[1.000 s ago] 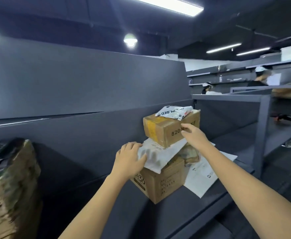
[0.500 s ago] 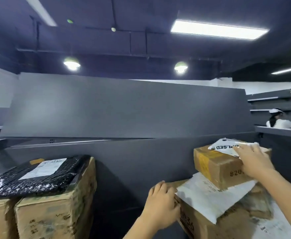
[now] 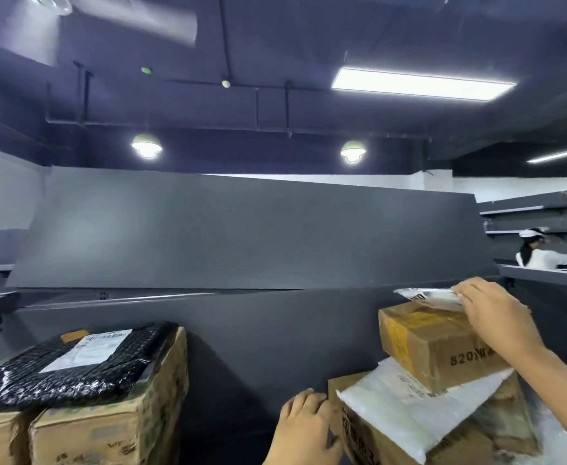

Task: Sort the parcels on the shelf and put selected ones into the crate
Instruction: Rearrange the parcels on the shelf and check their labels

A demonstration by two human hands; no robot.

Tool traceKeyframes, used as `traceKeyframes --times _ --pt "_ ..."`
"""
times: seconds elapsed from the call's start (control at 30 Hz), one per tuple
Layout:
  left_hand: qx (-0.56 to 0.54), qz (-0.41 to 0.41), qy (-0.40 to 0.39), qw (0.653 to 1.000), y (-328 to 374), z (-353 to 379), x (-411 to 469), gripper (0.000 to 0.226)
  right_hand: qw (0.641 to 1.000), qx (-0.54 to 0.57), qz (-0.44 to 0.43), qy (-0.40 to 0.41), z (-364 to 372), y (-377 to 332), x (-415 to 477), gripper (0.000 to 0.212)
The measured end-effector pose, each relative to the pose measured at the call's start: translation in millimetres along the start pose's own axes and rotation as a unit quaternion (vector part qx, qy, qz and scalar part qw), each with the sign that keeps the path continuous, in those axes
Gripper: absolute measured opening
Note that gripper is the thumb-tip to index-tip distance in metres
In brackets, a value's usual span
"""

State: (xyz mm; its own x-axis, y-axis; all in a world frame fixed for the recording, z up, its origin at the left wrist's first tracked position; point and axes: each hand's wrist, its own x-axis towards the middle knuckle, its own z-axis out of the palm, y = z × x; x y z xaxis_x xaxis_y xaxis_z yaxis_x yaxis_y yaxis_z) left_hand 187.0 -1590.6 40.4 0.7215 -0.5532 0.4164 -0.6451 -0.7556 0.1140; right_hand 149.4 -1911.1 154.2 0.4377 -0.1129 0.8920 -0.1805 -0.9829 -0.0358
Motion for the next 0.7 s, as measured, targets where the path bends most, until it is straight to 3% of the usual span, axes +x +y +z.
traceKeyframes --times 0.07,0.13,0.2,0.27,0.37,0.43,0.5,0.7 --pt "-0.046 0.002 0.019 0.999 1 0 4 0.047 0.992 0.104 0.027 0.061 -16 -23 7 0.013" --pt "-0.143 -0.038 0.01 0.989 3 -5 7 0.048 0.955 0.262 0.122 0.066 -26 -49 9 0.012" --pt "-0.285 -0.079 0.068 0.953 6 -16 6 0.048 0.842 0.478 0.252 0.004 -31 -78 0 0.012" --pt "-0.435 -0.124 0.088 0.887 9 -36 7 0.045 0.709 0.618 0.333 -0.064 -30 -107 -21 0.011" --pt "-0.582 -0.14 0.096 0.795 6 -50 3 0.026 0.58 0.711 0.375 -0.132 -26 -151 -56 0.015" --pt "-0.603 -0.131 0.118 0.778 -1 -57 -8 0.016 0.519 0.743 0.393 -0.158 -20 -175 -75 0.016" --pt "-0.593 -0.134 0.13 0.783 -16 -62 -18 0.017 0.495 0.76 0.381 -0.178 -13 -190 -89 0.014" --pt "-0.609 -0.145 0.079 0.776 -55 -70 -48 0.024 0.561 0.739 0.249 -0.276 -10 -216 -101 0.021"
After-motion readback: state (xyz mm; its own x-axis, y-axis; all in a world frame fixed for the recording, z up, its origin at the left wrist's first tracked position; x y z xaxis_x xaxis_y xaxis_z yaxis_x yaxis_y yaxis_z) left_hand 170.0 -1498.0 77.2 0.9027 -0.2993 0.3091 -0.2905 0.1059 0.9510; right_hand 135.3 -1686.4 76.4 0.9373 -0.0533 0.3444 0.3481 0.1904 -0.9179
